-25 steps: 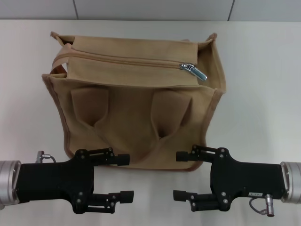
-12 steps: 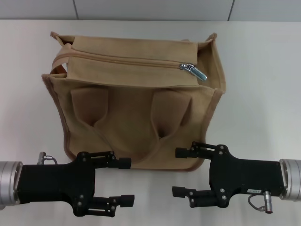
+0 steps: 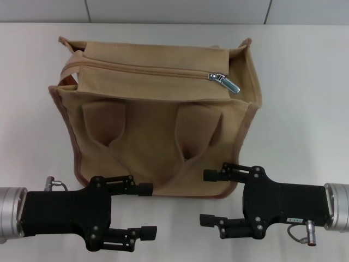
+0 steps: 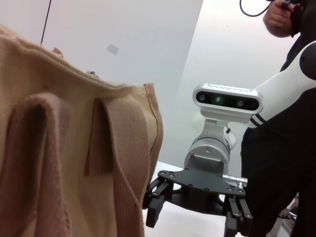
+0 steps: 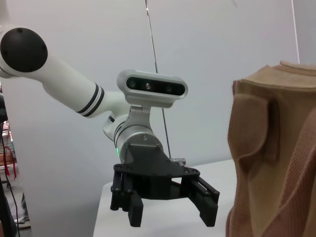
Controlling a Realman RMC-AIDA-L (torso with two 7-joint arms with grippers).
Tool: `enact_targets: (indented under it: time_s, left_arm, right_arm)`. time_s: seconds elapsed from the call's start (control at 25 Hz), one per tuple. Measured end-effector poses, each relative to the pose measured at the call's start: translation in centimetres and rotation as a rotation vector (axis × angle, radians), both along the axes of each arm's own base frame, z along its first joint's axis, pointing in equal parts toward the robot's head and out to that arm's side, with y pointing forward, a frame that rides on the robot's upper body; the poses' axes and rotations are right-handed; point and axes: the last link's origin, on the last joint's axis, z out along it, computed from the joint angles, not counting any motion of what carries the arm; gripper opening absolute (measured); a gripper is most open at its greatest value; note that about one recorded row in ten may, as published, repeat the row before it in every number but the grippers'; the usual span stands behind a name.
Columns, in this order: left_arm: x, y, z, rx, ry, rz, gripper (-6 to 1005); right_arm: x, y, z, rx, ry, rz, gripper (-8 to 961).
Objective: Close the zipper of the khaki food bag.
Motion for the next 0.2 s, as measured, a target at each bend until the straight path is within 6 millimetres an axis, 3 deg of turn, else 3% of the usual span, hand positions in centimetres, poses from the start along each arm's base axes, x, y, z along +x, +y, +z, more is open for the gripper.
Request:
enact_targets:
  time_s: [0.2]
  left_arm:
    - [0.01, -0.02, -0.02, -0.001, -0.001, 0.001, 785]
  right_arm:
    - [-0.04, -0.01, 0.02, -0.001, 0.002, 0.002, 802]
